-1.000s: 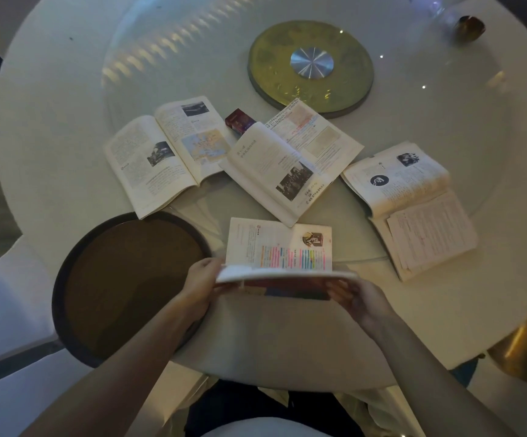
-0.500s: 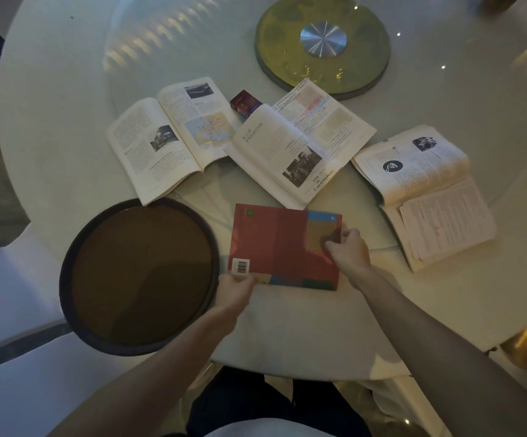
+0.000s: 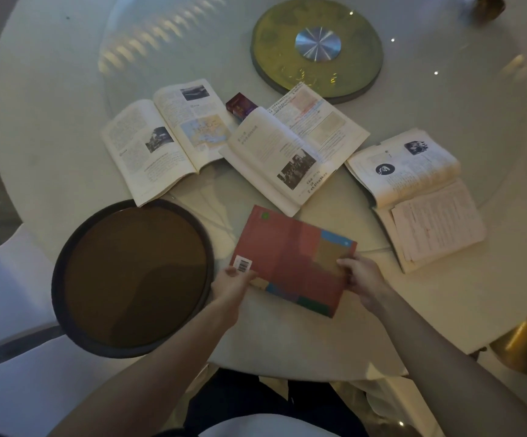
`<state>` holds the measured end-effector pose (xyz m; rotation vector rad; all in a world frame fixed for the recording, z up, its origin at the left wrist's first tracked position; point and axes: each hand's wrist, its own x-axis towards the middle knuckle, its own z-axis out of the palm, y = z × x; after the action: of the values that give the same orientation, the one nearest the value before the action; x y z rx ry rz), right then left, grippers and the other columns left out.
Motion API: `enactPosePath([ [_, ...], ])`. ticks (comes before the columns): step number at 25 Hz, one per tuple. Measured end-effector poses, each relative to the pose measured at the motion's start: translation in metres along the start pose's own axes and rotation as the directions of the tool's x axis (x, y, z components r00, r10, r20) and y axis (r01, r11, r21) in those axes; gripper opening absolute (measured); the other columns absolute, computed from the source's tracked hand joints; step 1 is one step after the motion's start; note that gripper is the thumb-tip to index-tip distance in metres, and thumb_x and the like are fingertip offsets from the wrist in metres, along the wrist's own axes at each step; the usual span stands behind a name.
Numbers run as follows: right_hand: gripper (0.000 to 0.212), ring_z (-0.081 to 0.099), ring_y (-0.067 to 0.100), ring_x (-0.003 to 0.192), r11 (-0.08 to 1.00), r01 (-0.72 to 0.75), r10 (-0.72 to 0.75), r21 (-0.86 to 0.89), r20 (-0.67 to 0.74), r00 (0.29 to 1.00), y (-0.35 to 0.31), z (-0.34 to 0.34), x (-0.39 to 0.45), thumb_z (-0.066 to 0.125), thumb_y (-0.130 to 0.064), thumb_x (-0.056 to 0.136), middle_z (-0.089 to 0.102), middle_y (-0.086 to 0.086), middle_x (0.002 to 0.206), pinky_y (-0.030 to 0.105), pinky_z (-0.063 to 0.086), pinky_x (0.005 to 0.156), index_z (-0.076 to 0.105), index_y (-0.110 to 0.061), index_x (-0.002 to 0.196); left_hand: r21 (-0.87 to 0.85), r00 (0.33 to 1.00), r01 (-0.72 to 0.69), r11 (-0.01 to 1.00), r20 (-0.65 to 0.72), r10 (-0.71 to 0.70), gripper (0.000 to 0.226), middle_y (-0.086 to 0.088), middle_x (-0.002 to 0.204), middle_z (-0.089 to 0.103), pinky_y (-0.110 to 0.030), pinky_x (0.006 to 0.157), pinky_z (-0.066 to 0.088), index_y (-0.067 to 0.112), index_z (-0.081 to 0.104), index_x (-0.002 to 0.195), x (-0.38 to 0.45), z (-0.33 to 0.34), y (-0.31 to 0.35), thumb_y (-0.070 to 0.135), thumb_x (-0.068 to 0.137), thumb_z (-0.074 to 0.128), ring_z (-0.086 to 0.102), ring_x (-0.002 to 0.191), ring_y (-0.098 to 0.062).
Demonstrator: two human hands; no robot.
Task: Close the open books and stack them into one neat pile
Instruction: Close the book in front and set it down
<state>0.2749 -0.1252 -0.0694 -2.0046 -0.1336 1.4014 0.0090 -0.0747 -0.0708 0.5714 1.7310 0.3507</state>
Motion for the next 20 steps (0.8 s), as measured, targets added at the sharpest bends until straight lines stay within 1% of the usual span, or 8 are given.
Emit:
enactPosePath([
  [2, 0.015, 0.065, 0.016, 0.06, 0.997, 0.005, -0.012, 0.081, 0.089, 0.996, 0.0, -0.009, -0.014, 0.058, -0.002, 0.095, 0.068, 0.004, 0.08, 0.03, 0.054, 0.056, 0.064, -0.014, 0.101, 0.359, 0.948, -0.319, 0.877, 0.118, 0.296, 0.064, -0.004, 0.125, 0.041, -0.037, 0.091, 0.053, 0.026, 0.052, 0.125, -0.015, 0.002, 0.004, 0.026, 0.067, 0.078, 0.054, 0.105, -0.022],
  [5, 0.023, 0.07, 0.013, 0.056, 0.97, 0.017, -0.051, 0.241, 0.137, 0.989, -0.017, -0.014, -0.032, 0.06, 0.001, 0.091, 0.074, 0.003, 0.076, 0.026, 0.058, 0.052, 0.066, -0.01, 0.11, 0.676, 0.775, -0.617, 0.403, 0.433, 0.46, 0.095, -0.004, 0.151, 0.026, -0.043, 0.115, 0.031, 0.027, 0.033, 0.147, -0.025, 0.007, 0.003, 0.04, 0.064, 0.078, 0.027, 0.142, -0.028],
  [7, 0.021, 0.072, 0.014, 0.054, 0.945, 0.009, -0.062, 0.328, 0.153, 0.986, -0.038, -0.016, -0.045, 0.061, 0.002, 0.09, 0.076, 0.004, 0.072, 0.025, 0.059, 0.049, 0.064, -0.007, 0.11, 0.698, 0.663, -0.688, 0.2, 0.492, 0.563, 0.095, -0.004, 0.16, 0.025, -0.048, 0.121, 0.016, 0.026, 0.026, 0.152, -0.024, 0.011, 0.006, 0.043, 0.072, 0.073, 0.014, 0.152, -0.029],
  [9, 0.015, 0.072, 0.013, 0.053, 0.94, 0.025, -0.094, 0.339, 0.188, 0.978, -0.058, -0.016, -0.061, 0.06, 0.003, 0.092, 0.075, 0.004, 0.068, 0.025, 0.061, 0.052, 0.064, -0.005, 0.105, 0.612, 0.534, -0.775, 0.159, 0.498, 0.683, 0.07, -0.005, 0.154, 0.042, -0.05, 0.119, 0.027, 0.023, 0.042, 0.146, -0.02, 0.014, 0.013, 0.029, 0.082, 0.07, 0.03, 0.147, -0.029],
  [11, 0.015, 0.074, 0.015, 0.06, 0.938, 0.072, -0.155, 0.34, 0.223, 0.962, -0.076, -0.015, -0.074, 0.061, -0.004, 0.095, 0.076, 0.006, 0.073, 0.028, 0.065, 0.061, 0.067, -0.005, 0.109, 0.464, 0.436, -0.862, 0.206, 0.469, 0.768, 0.048, -0.003, 0.139, 0.059, -0.046, 0.105, 0.046, 0.022, 0.055, 0.136, -0.022, 0.016, 0.028, 0.015, 0.089, 0.063, 0.052, 0.129, -0.026],
  [13, 0.024, 0.076, 0.02, 0.072, 0.933, 0.144, -0.219, 0.329, 0.202, 0.955, -0.09, -0.016, -0.079, 0.064, -0.026, 0.099, 0.078, 0.011, 0.084, 0.035, 0.065, 0.066, 0.068, -0.008, 0.115, 0.319, 0.427, -0.897, 0.305, 0.45, 0.784, 0.032, 0.001, 0.12, 0.07, -0.032, 0.085, 0.055, 0.024, 0.063, 0.127, -0.029, 0.015, 0.046, 0.018, 0.096, 0.059, 0.065, 0.104, -0.015],
  [17, 0.078, 0.066, 0.026, 0.114, 0.96, 0.271, -0.275, 0.075, 0.037, 0.961, -0.09, -0.022, -0.069, 0.07, -0.068, 0.081, 0.067, 0.011, 0.126, 0.05, 0.056, 0.099, 0.062, -0.013, 0.135, 0.117, 0.629, -0.732, 0.671, 0.493, 0.601, 0.022, 0.004, 0.1, 0.079, -0.025, 0.072, 0.059, 0.023, 0.068, 0.116, -0.044, 0.008, 0.079, 0.034, 0.099, 0.056, 0.075, 0.086, -0.008],
  [20, 0.077, 0.062, 0.027, 0.127, 0.982, 0.183, -0.191, 0.055, 0.217, 0.957, -0.065, -0.016, -0.06, 0.066, -0.073, 0.082, 0.067, 0.008, 0.138, 0.05, 0.043, 0.113, 0.063, -0.023, 0.14, -0.058, 0.693, -0.482, 0.874, 0.585, 0.421, 0.023, 0.001, 0.1, 0.08, -0.031, 0.07, 0.061, 0.022, 0.067, 0.114, -0.044, 0.001, 0.088, 0.035, 0.098, 0.058, 0.077, 0.088, -0.017],
])
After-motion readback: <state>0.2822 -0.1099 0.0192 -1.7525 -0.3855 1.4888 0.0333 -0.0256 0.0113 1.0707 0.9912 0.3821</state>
